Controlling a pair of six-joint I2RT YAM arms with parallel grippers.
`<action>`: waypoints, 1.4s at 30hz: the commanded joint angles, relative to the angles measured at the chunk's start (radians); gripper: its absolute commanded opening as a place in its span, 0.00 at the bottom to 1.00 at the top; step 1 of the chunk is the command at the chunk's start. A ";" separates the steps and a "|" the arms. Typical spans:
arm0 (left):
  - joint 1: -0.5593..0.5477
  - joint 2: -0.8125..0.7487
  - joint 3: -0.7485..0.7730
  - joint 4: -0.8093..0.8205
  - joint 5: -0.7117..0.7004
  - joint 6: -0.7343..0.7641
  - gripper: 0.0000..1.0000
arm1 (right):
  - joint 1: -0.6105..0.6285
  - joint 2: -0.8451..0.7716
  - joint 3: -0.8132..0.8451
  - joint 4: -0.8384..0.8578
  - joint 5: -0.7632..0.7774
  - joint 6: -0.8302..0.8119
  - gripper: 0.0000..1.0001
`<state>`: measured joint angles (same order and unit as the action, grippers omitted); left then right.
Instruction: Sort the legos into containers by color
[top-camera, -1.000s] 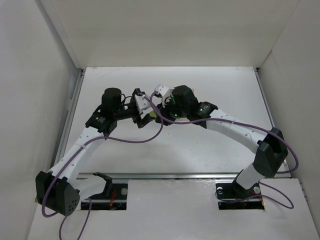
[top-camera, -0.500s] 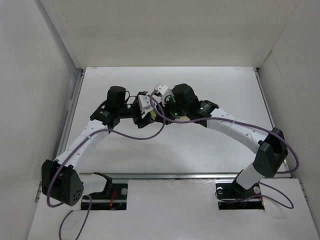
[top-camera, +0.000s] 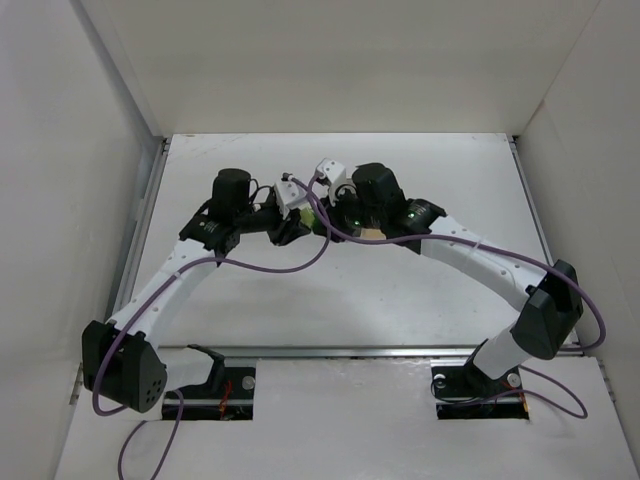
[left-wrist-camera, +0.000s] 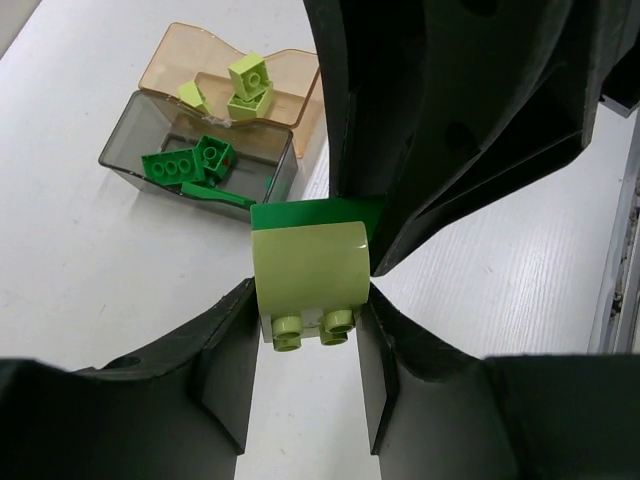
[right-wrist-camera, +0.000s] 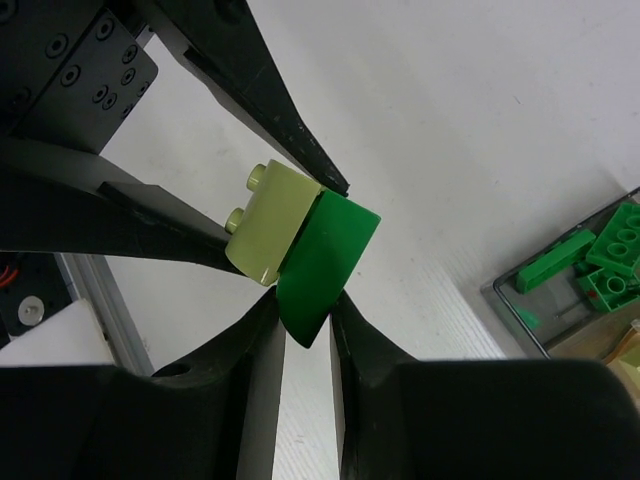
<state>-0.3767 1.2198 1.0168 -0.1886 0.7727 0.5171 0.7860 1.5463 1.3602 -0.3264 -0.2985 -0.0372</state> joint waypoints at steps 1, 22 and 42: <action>0.009 -0.055 0.023 0.092 -0.035 -0.055 0.00 | -0.004 -0.003 0.000 0.007 0.027 0.021 0.00; 0.009 -0.125 -0.096 0.228 -0.145 -0.219 0.00 | -0.324 0.415 0.264 -0.069 0.019 0.218 0.37; -0.191 0.648 0.555 0.238 -0.142 -0.244 0.00 | -0.456 -0.204 -0.065 -0.207 0.453 0.355 1.00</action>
<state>-0.5449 1.7584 1.3445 0.0200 0.6521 0.3088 0.3313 1.3231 1.3960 -0.4404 0.0612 0.2844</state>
